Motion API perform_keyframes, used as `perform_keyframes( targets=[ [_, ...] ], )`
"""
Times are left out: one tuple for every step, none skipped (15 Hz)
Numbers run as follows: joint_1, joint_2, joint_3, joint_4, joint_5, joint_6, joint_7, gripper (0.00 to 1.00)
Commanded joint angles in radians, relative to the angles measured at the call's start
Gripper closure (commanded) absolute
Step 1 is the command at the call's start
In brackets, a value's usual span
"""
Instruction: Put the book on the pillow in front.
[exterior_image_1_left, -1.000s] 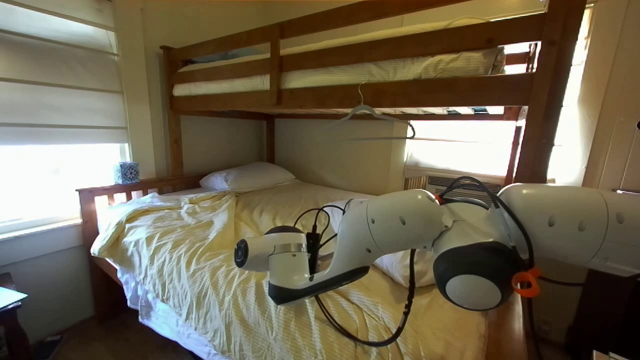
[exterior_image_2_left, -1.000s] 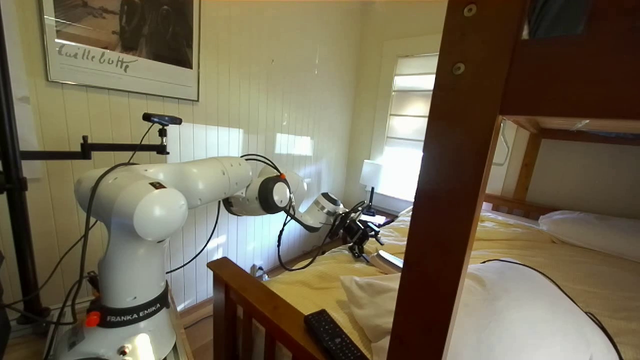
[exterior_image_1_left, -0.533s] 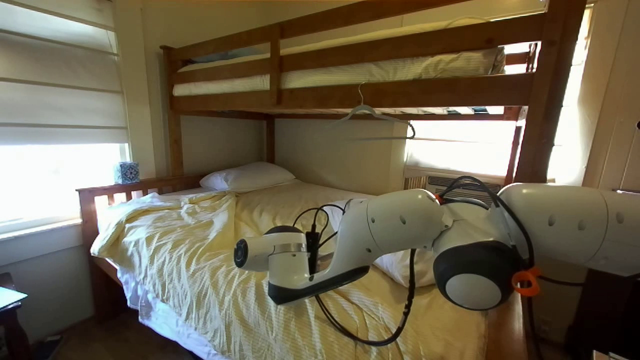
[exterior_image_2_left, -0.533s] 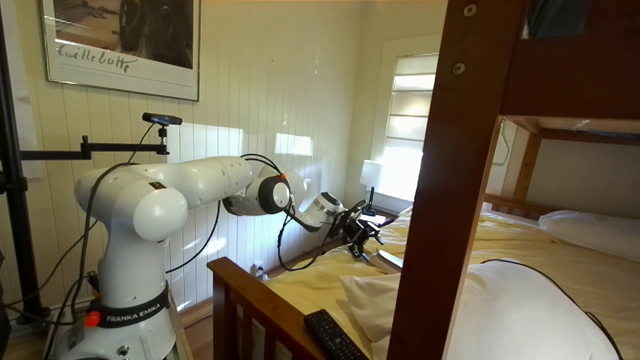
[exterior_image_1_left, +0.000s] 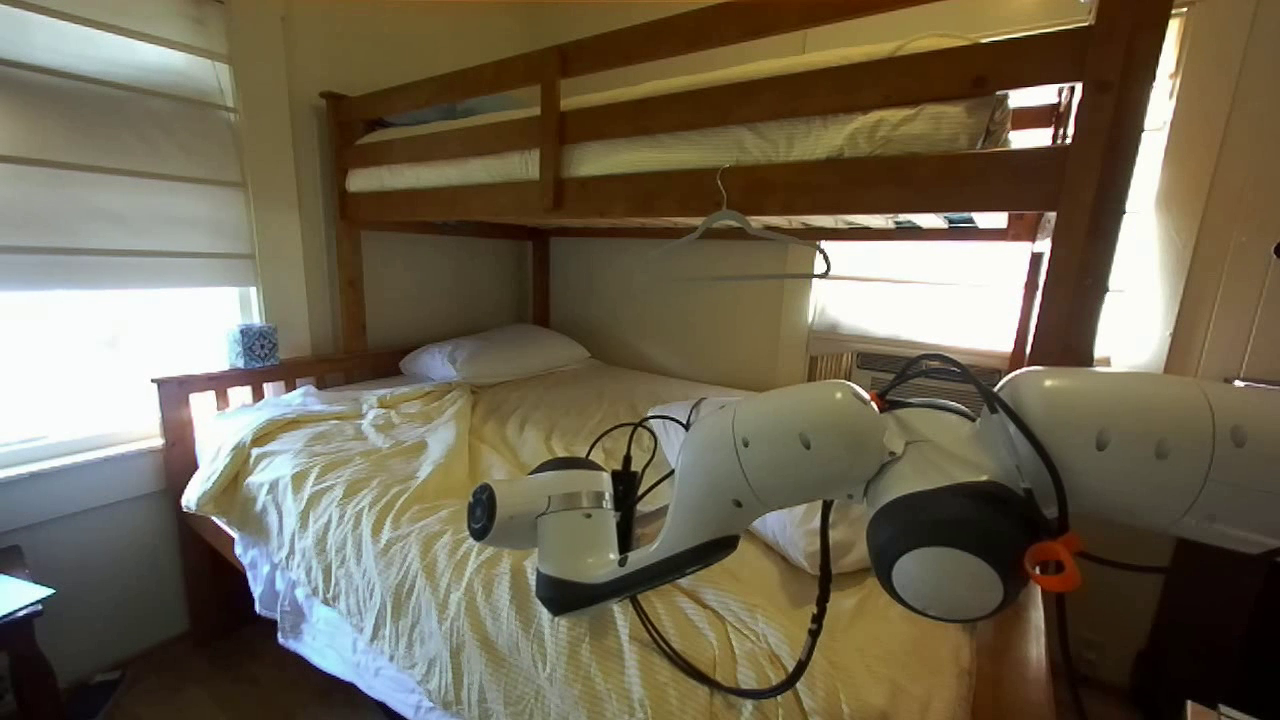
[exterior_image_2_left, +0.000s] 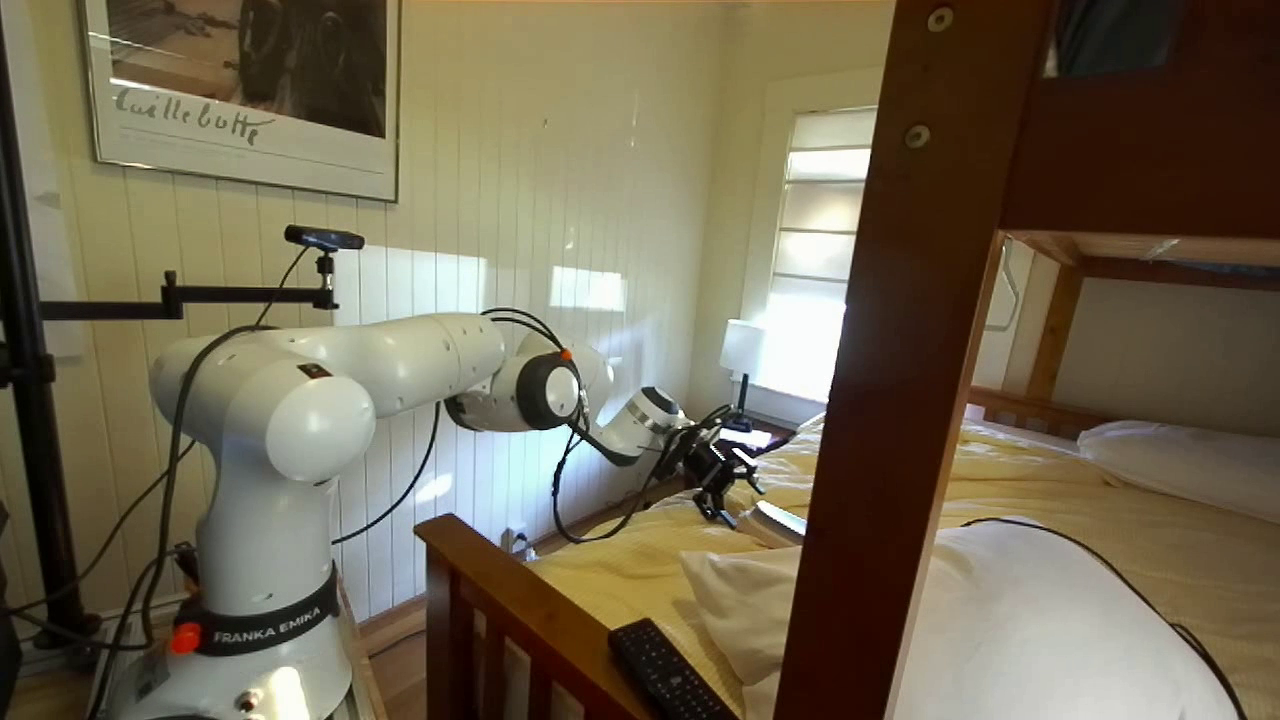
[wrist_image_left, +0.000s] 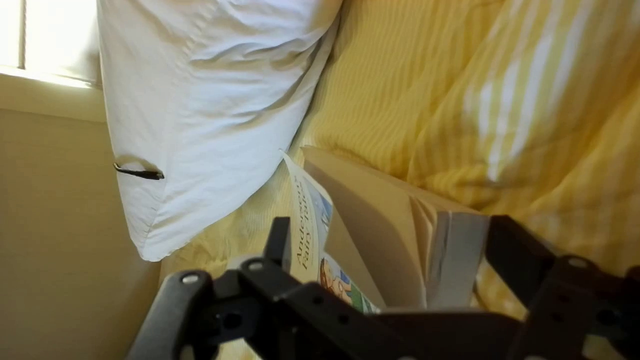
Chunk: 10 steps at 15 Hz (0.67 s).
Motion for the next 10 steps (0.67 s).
perform_keyframes(
  targets=[
    [-0.017, 0.000, 0.008, -0.017, -0.032, 0.043, 0.036, 0.00],
    [-0.023, 0.001, 0.010, -0.020, -0.028, 0.051, 0.047, 0.00],
    [-0.025, 0.001, 0.006, -0.021, -0.029, 0.053, 0.067, 0.00],
    [-0.031, 0.002, 0.006, -0.017, -0.027, 0.064, 0.076, 0.00],
    [-0.035, 0.002, 0.006, -0.015, -0.028, 0.076, 0.084, 0.00],
    [-0.037, 0.002, 0.005, -0.015, -0.031, 0.092, 0.081, 0.00],
    [-0.039, 0.002, 0.006, -0.015, -0.035, 0.115, 0.067, 0.00],
    [-0.036, 0.002, 0.005, -0.013, -0.033, 0.113, 0.052, 0.00],
    [-0.038, 0.002, 0.012, 0.003, -0.011, 0.079, 0.053, 0.00],
    [-0.038, 0.002, 0.012, 0.003, -0.011, 0.084, 0.052, 0.00]
  ],
)
